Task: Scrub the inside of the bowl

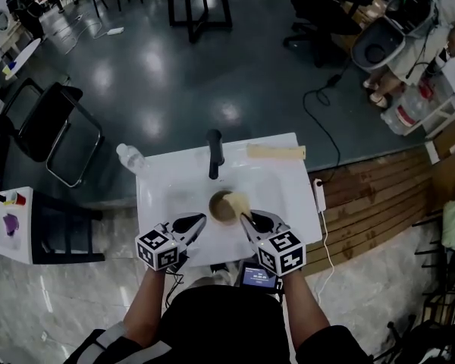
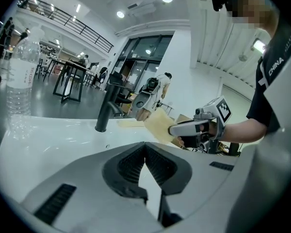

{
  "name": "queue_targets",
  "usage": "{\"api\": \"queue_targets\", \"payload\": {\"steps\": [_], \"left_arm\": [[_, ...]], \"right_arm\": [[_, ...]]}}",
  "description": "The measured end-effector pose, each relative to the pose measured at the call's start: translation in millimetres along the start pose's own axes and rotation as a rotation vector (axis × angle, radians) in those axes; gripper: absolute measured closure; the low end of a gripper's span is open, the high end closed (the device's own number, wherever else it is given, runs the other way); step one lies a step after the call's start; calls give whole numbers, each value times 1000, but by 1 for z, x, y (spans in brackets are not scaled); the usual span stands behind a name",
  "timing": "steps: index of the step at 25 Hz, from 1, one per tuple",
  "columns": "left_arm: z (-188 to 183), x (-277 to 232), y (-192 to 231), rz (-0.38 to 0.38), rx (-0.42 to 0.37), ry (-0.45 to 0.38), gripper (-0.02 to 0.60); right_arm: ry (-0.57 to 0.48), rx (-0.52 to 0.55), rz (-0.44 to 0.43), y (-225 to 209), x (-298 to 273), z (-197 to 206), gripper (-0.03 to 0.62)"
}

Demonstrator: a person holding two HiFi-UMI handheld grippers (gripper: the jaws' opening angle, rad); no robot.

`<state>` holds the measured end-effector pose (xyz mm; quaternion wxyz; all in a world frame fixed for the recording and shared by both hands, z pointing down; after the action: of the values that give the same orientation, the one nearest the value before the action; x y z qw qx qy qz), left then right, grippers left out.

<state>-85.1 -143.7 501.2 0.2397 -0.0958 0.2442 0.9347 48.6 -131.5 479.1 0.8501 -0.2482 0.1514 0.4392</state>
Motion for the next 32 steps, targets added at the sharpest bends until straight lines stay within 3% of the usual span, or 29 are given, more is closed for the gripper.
{"api": "queue_targets", "payload": {"steps": [8,16,20,25,32], "left_arm": [[17,-32,26,-28,65,116,567],[58,-65,69,-161,148,305,437],[77,-76,85,-219,177,390,437],[97,-82,99,-282,150,495,437],[119,-89,109,-332,232,582,443]], "right_arm": [[87,18,-37,-23,-23,14,554],[239,64,-105,-45,-73,39,554],[349,102,-131,-50,-100,57,554],[478,197,-145,-50,-126,79,554],[583,264,-156,-53,-152,102,554]]}}
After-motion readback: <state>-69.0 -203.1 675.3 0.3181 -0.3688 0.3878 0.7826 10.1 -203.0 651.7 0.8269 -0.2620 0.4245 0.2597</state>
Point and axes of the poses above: the fingertips, and each gripper's own axes: x backward along the fingers, y to its left, z out of its underside, the point moved 2 cm from there along x, backward along the fingers, and after that the axes turned 2 degrees about -y, right-handed, at the moved point
